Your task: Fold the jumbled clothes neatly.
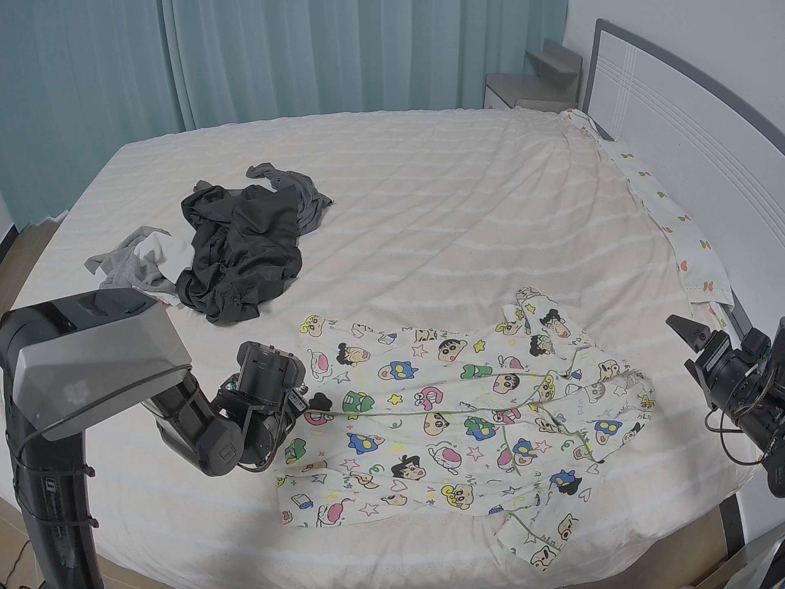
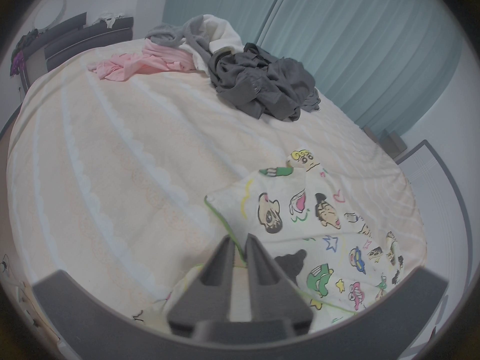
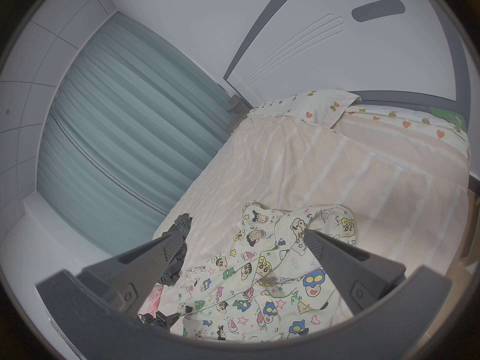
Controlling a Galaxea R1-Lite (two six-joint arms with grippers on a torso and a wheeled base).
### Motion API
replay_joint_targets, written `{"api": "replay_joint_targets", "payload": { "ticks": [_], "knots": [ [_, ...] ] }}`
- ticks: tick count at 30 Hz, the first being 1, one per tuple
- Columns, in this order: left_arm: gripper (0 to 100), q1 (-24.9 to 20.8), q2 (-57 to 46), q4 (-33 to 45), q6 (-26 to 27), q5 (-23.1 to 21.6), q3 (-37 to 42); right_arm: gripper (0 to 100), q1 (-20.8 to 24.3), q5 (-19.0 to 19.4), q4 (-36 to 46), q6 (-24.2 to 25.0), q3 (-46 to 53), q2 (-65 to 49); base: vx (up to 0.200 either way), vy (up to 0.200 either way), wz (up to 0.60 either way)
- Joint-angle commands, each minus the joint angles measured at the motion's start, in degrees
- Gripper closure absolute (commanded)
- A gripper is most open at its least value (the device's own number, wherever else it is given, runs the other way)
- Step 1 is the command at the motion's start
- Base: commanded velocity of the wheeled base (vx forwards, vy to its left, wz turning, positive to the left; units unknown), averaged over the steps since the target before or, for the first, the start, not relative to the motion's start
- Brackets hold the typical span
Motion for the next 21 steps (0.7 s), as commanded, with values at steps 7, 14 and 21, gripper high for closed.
{"api": "replay_joint_targets", "payload": {
  "ticks": [7,14,21],
  "knots": [
    [0,1.85,-9.36,-2.89,-0.36,-4.62,5.16,0,-0.17,4.66,1.41,-3.59,-6.96,4.98,0.0,0.0,0.0],
    [0,6.77,-20.43,-2.62,0.61,-17.81,6.74,0,0.09,5.01,18.46,-8.96,-26.03,13.86,0.0,0.0,0.0],
    [0,9.94,-13.75,10.56,13.09,-22.11,-8.11,0,1.85,4.92,26.01,-12.65,-35.79,21.85,0.0,0.0,0.0]
  ]
}}
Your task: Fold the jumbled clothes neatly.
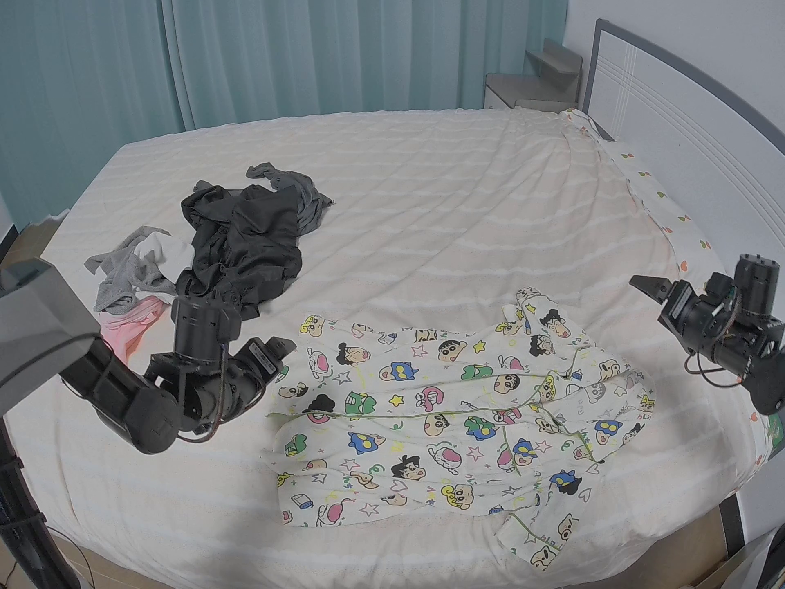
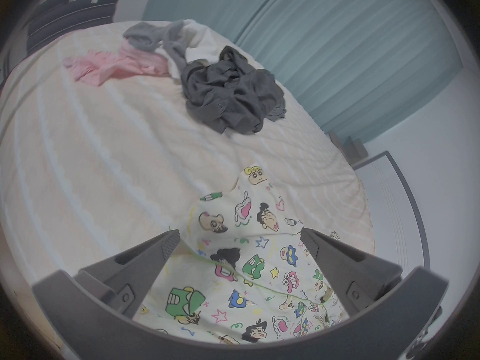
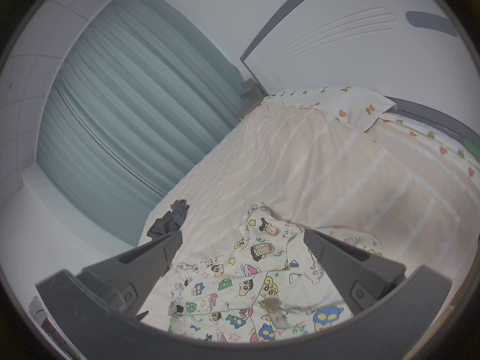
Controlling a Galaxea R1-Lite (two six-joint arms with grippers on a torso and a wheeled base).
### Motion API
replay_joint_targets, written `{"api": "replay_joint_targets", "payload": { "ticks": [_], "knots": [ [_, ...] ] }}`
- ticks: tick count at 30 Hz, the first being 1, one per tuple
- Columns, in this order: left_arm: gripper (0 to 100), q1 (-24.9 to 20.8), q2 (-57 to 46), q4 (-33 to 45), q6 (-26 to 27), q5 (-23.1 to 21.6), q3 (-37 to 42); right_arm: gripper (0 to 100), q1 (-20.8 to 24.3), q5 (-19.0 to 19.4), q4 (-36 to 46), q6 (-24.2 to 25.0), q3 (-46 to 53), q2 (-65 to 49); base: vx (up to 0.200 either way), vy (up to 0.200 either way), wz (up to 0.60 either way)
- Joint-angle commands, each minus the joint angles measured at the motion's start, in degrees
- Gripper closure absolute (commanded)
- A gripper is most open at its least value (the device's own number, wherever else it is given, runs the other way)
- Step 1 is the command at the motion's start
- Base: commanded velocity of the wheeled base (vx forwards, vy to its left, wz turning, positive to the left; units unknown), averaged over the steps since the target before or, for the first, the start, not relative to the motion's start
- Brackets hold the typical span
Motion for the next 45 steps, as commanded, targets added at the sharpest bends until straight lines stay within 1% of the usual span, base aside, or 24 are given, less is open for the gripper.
{"api": "replay_joint_targets", "payload": {
  "ticks": [1,4,7,9,11,16,19,21,22,24,29,31,35,44,45],
  "knots": [
    [0,3.43,3.78,11.47,7.74,-4.56,-14.05,0,1.47,0.25,4.87,-3.92,-6.43,10.04,0.0,0.0,0.0],
    [0,3.43,7.03,16.21,10.11,-5.97,-19.94,0,1.38,0.25,4.79,-4.1,-5.2,10.13,0.0,0.0,0.0],
    [0,3.34,11.07,20.52,12.75,-8.6,-25.66,0,1.29,0.25,4.61,-4.28,-2.3,9.34,0.0,0.0,0.0],
    [0,3.07,14.23,21.49,13.89,-8.95,-28.91,0,1.29,0.07,3.91,-4.28,-0.02,8.28,0.0,0.0,0.0],
    [0,3.07,17.66,21.57,14.77,-8.78,-32.25,0,1.29,0.34,1.53,-4.19,3.41,6.79,0.0,0.0,0.0],
    [0,3.34,22.94,22.37,15.56,-8.69,-38.58,0,1.38,0.25,-9.45,-4.19,13.08,2.4,0.0,0.0,0.0],
    [0,3.43,24.78,22.45,17.85,-8.69,-40.25,0,1.55,0.43,-15.87,-4.1,19.32,-1.21,0.0,0.0,0.0],
    [0,3.43,25.13,22.37,18.2,-8.69,-40.51,0,1.82,0.43,-17.01,-4.1,20.37,-2.0,0.0,0.0,0.0],
    [0,3.34,25.92,22.28,18.46,-8.69,-41.91,0,3.05,0.34,-20.88,-3.84,24.51,-4.99,0.0,0.0,0.0],
    [0,3.16,26.89,22.19,18.55,-8.51,-43.5,0,4.28,0.34,-23.08,-3.84,27.67,-7.62,0.0,0.0,0.0],
    [0,2.99,29.18,22.19,18.72,-8.34,-46.75,0,8.32,0.07,-23.69,-4.1,30.83,-13.95,0.0,0.0,0.0],
    [0,2.99,30.41,22.19,18.72,-7.28,-48.51,0,9.81,-0.01,-23.43,-4.1,31.45,-16.06,0.0,0.0,0.0],
    [0,2.81,32.6,22.19,18.72,-5.7,-50.97,0,10.87,-0.01,-23.43,-4.19,31.98,-17.56,0.0,0.0,0.0],
    [0,1.67,35.86,22.54,18.72,-5.44,-54.22,0,10.87,-0.1,-23.43,-4.19,32.33,-17.47,0.0,0.0,0.0],
    [100,1.67,35.94,22.54,18.72,-5.35,-54.4,0,10.87,-0.1,-23.43,-4.19,32.33,-17.47,0.0,0.0,0.0]
  ]
}}
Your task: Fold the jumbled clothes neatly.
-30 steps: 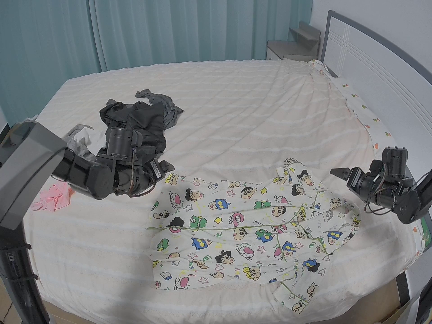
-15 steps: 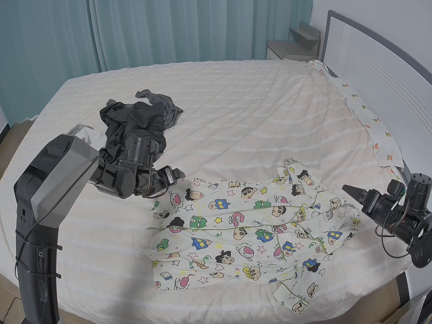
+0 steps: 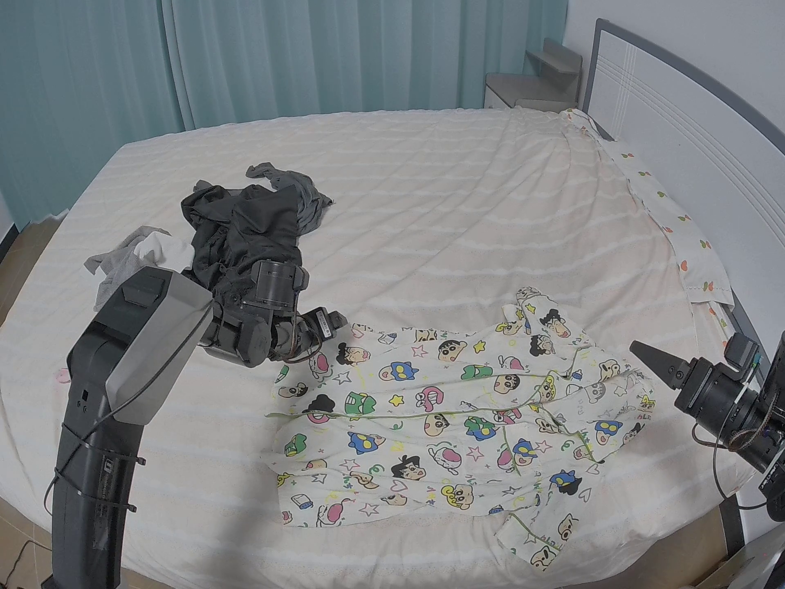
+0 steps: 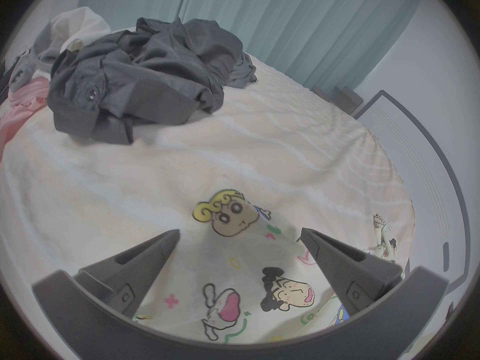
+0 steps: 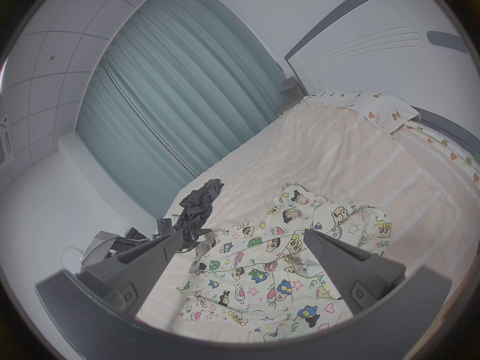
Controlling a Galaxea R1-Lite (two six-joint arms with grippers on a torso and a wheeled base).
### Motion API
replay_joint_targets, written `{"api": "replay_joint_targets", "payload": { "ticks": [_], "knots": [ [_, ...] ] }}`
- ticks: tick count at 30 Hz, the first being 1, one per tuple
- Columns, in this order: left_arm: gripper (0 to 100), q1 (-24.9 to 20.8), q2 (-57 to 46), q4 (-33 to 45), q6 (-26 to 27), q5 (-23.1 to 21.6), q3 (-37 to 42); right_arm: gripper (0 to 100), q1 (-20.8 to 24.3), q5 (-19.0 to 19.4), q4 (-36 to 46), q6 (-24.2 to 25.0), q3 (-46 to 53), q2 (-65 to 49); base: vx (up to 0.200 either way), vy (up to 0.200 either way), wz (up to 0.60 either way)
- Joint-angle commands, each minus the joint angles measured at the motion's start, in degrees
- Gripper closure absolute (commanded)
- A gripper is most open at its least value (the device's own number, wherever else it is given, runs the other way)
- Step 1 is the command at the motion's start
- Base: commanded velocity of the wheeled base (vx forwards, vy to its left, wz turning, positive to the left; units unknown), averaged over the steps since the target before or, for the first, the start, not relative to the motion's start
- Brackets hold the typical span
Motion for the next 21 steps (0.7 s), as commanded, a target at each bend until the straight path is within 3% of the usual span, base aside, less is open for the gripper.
{"api": "replay_joint_targets", "payload": {
  "ticks": [1,21],
  "knots": [
    [100,-0.37,2.13,0.11,-0.02,0.99,-1.61,0,0.19,0.03,-0.02,-0.02,0.24,-0.68,0.0,0.0,0.0],
    [100,0.6,-1.21,-0.06,-0.2,7.23,-5.91,0,1.25,0.12,-0.02,-0.02,1.12,-0.85,0.0,0.0,0.0]
  ]
}}
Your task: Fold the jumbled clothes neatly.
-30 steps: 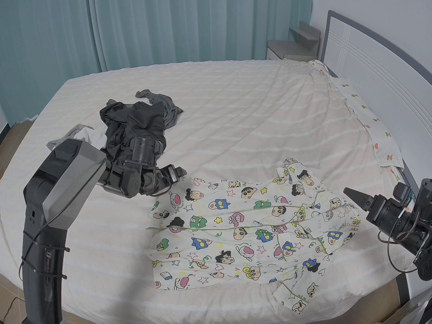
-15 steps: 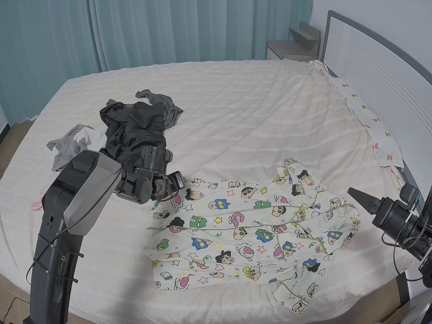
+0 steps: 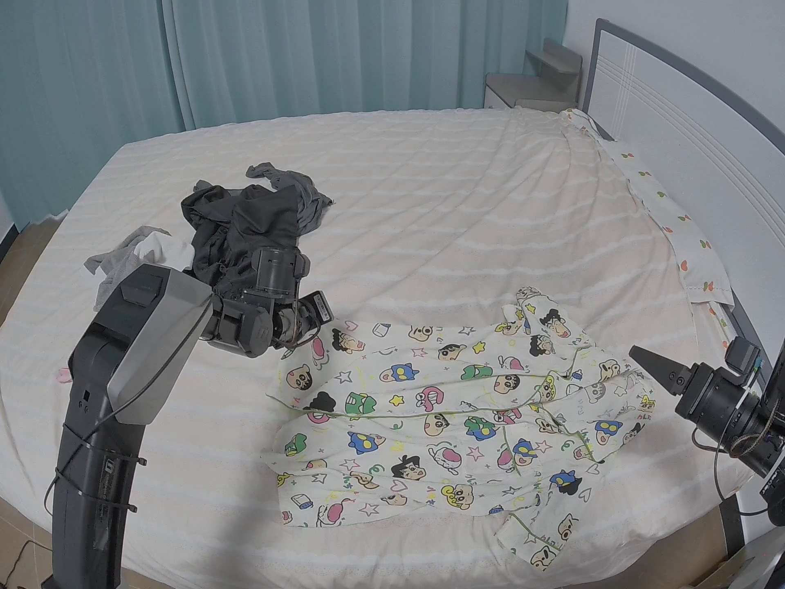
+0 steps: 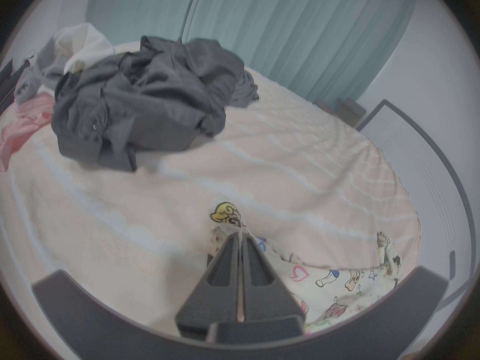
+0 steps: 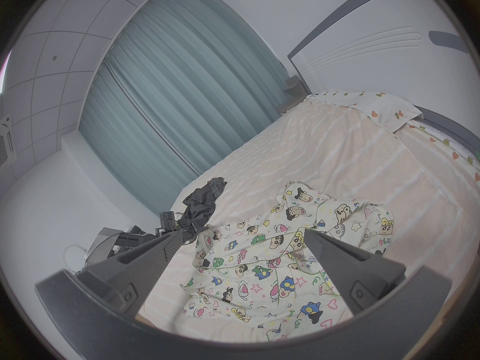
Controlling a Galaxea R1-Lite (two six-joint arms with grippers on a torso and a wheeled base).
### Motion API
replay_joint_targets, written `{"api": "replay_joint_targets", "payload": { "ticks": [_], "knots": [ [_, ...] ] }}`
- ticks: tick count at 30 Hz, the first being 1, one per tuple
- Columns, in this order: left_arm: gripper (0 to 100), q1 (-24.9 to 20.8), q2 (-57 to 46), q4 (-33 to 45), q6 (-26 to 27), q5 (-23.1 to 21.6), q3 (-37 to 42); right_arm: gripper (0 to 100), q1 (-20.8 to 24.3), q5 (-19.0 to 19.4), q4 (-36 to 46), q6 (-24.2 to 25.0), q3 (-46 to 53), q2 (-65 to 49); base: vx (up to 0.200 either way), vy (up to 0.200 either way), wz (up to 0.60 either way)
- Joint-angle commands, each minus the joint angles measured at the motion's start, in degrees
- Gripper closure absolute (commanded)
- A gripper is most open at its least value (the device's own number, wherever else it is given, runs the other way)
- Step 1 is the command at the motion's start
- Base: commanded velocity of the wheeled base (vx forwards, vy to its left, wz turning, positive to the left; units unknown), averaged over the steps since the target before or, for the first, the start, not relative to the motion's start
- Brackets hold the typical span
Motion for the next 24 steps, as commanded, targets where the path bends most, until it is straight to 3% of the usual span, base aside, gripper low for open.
{"api": "replay_joint_targets", "payload": {
  "ticks": [1,13,24],
  "knots": [
    [100,0.55,-0.44,-0.02,-0.03,0.67,-1.78,0,0.1,0.04,-0.02,0.01,0.2,-0.04,0.0,0.0,0.0],
    [100,2.58,3.25,0.25,-0.29,5.51,-10.31,0,0.19,0.04,-0.02,0.01,0.28,0.14,0.0,0.0,0.0],
    [100,3.46,3.69,0.51,-0.38,5.68,-9.78,0,0.19,0.04,-0.02,0.01,0.28,-0.04,0.0,0.0,0.0]
  ]
}}
